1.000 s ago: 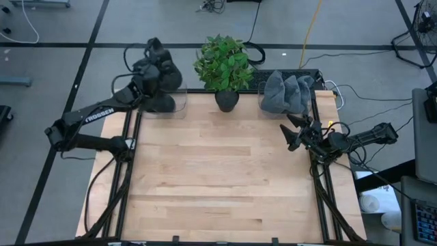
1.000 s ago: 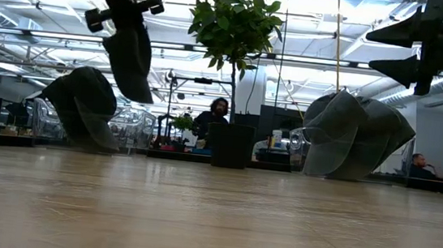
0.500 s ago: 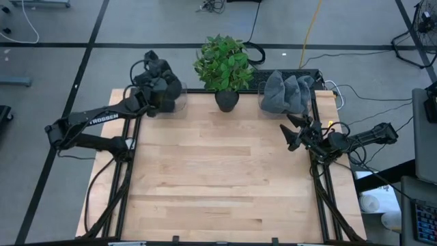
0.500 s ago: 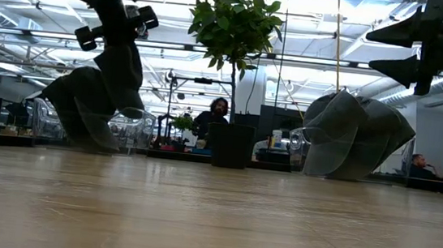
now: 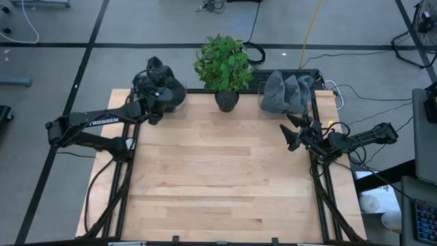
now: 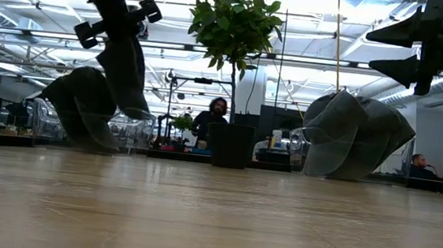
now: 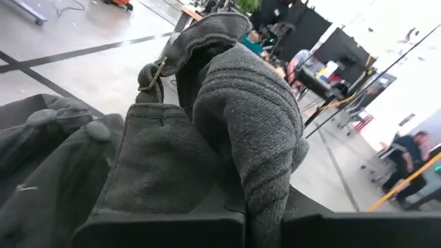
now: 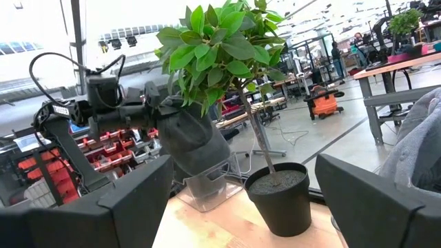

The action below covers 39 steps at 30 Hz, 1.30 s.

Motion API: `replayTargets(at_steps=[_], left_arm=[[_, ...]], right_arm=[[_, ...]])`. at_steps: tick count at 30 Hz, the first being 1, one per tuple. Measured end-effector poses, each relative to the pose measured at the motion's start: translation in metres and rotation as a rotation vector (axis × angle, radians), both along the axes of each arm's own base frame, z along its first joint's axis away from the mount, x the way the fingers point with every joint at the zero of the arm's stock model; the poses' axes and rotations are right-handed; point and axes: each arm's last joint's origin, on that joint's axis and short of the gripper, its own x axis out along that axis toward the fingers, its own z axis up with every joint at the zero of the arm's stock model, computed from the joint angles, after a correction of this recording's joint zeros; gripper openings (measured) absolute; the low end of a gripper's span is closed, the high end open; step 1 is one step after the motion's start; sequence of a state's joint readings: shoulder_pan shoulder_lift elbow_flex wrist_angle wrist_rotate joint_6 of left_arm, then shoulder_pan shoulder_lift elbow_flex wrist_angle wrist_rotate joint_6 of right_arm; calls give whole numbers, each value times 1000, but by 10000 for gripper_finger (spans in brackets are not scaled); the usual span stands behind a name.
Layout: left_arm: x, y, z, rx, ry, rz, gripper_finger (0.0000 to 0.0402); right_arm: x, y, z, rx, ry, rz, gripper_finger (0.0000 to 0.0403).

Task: Pick & Place hat
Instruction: Put the black cap into the left transparent bin, then return to Home Position

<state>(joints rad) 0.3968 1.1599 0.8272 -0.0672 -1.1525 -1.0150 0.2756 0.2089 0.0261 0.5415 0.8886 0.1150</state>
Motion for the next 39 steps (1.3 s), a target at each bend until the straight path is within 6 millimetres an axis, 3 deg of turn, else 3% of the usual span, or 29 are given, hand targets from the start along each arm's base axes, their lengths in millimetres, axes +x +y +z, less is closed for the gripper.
replayTargets(at_steps=[10, 21, 39], left_arm=[[-10, -4, -18, -102, 37, 35, 0], [-2, -2, -50, -171, 62, -67, 10], [16, -6, -14, 39, 179, -211, 269]], right_arm=[[0, 0, 0, 0, 0, 0, 342], [0, 0, 0, 0, 0, 0, 345], [0, 0, 0, 0, 0, 0, 343]])
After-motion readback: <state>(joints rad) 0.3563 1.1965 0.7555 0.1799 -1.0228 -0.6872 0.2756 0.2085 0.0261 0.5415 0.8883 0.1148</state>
